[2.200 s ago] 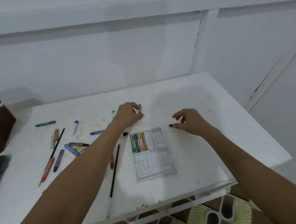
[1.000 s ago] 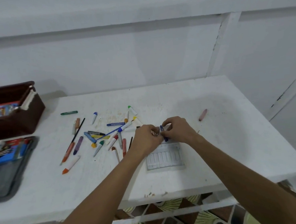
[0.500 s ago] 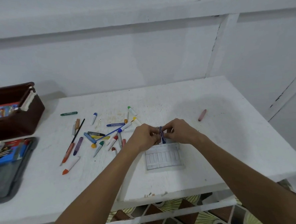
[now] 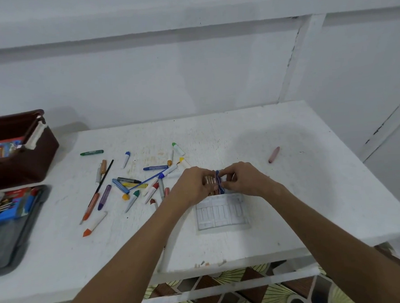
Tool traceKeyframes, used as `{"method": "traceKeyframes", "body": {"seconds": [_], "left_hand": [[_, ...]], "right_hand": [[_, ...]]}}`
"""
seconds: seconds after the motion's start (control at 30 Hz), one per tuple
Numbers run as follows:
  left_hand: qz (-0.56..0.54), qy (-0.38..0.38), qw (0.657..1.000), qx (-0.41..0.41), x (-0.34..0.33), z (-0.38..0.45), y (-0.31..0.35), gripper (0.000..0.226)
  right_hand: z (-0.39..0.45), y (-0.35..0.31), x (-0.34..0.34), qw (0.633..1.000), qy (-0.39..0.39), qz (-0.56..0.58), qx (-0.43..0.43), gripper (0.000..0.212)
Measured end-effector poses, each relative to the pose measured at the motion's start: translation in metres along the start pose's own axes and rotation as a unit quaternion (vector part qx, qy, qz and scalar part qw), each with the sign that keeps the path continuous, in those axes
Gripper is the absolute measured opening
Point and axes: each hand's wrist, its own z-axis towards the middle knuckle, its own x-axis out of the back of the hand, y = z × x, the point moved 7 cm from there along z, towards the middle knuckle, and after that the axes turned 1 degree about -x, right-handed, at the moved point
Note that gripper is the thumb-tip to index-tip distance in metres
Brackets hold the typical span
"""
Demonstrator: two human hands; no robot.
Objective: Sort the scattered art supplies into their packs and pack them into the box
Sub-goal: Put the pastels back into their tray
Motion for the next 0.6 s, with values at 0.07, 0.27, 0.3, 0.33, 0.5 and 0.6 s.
{"method": "traceKeyframes", "body": {"seconds": [0.07, 0.27, 0.3, 0.33, 0.5, 0.6], "left_hand": [[0.012, -0.011, 1.0, -0.001, -0.0021, 0.0007, 0.0005, 0.024], [0.081, -0.039, 0.996, 0.019, -0.006, 0.0037, 0.0013, 0.015], [0.082, -0.04, 0.996, 0.021, -0.0065, 0.0044, 0.0011, 0.014], [0.08, -0.039, 0.996, 0.023, -0.0065, 0.0051, 0.0008, 0.015], [0.08, -0.018, 0.997, 0.014, -0.004, 0.0048, 0.0024, 0.023], [0.078, -0.046, 0.996, 0.016, -0.0085, 0.0029, -0.0002, 0.017]], "right_hand": [[0.0001, 0.0003, 0.0, 1.0, 0.002, 0.006, 0.002, 0.032], [-0.0022, -0.0031, -0.0013, 1.0, 0.011, -0.011, 0.019, 0.025], [-0.0028, -0.0037, -0.0013, 1.0, 0.01, -0.013, 0.02, 0.026], [-0.0028, -0.0041, -0.0007, 1.0, 0.011, -0.01, 0.021, 0.027], [-0.0052, -0.0069, 0.0011, 0.999, 0.018, 0.002, 0.028, 0.036], [-0.0053, -0.006, -0.0013, 0.999, 0.018, -0.01, 0.036, 0.032]]}}
